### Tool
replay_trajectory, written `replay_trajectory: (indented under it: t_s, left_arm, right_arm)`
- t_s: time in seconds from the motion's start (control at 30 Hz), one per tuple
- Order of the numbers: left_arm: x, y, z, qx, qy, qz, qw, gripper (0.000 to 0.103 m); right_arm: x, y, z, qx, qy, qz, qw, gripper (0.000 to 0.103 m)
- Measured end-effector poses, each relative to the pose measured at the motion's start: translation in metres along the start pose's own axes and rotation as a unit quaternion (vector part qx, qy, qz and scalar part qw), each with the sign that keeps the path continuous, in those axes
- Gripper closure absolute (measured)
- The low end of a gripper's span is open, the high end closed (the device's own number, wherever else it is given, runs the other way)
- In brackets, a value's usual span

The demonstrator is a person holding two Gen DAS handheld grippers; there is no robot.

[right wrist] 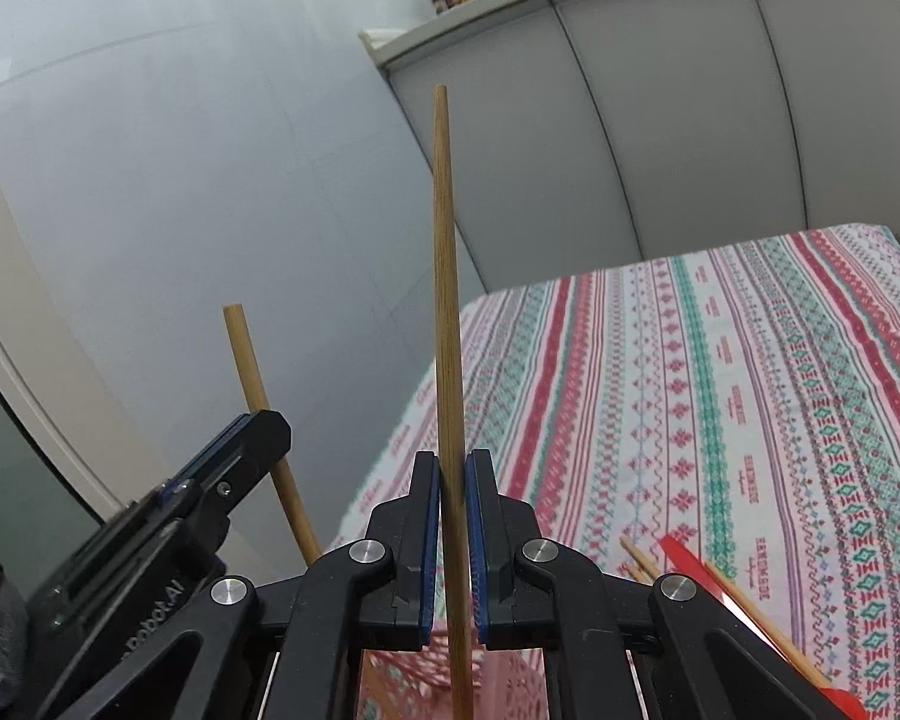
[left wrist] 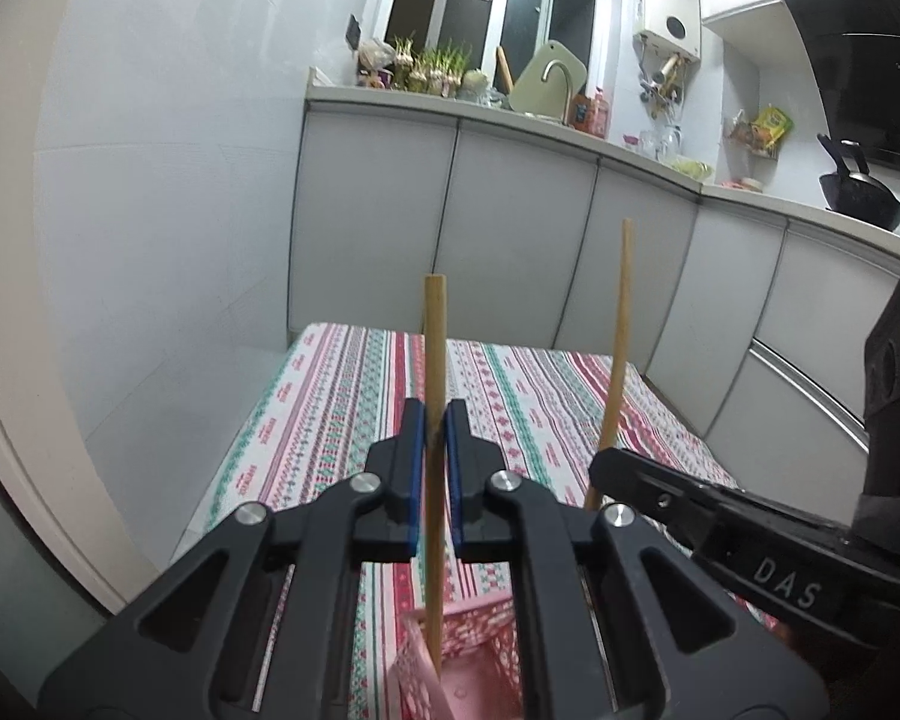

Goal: Organize utensils
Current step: 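Lift the chopstick and lower it into the pink holder with the right gripper, then open the right gripper and withdraw toward the utensil pile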

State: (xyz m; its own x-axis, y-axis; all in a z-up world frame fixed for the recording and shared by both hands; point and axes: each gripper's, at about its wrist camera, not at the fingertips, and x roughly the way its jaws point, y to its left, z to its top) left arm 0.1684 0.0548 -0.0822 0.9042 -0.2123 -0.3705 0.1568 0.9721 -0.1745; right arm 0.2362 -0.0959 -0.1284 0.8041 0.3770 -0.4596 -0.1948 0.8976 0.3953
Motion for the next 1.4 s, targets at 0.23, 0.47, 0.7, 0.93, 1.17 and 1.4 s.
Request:
replay_trajectory:
  t_s: [0.23,0.47,0.7,0.93,1.17,1.4]
  left_arm:
    - [0.001,0.011,-0.001,-0.023,0.046,-0.022,0.9984,0.095]
    - [0.0,0.016,0.001,-0.041,0.09,-0.041,0.9943,0.095]
    - [0.003,0.016,-0.002,-0.046,0.126,-0.052,0.9896,0.095]
    - [0.005,0.012,-0.005,-0.045,0.141,-0.07,0.9865,0.095]
    - [0.007,0.014,-0.006,-0.055,0.152,-0.084,0.9834,0.095]
    - [0.001,0.015,0.001,-0.059,0.154,-0.08,0.9831,0.078]
  right_arm:
    - [0.0,0.004,-0.008,-0.016,0.032,0.014,0.999,0.095]
    - [0.003,0.008,-0.015,-0.028,0.083,0.012,0.996,0.095]
    - [0.0,0.011,-0.017,-0.044,0.106,0.008,0.993,0.095]
    - [-0.003,0.01,-0.015,-0.038,0.115,0.008,0.993,0.093]
    - [-0.01,0.006,-0.01,-0.02,0.119,0.01,0.993,0.083]
    - [-0.027,0.001,-0.003,-0.01,0.121,0.009,0.993,0.064]
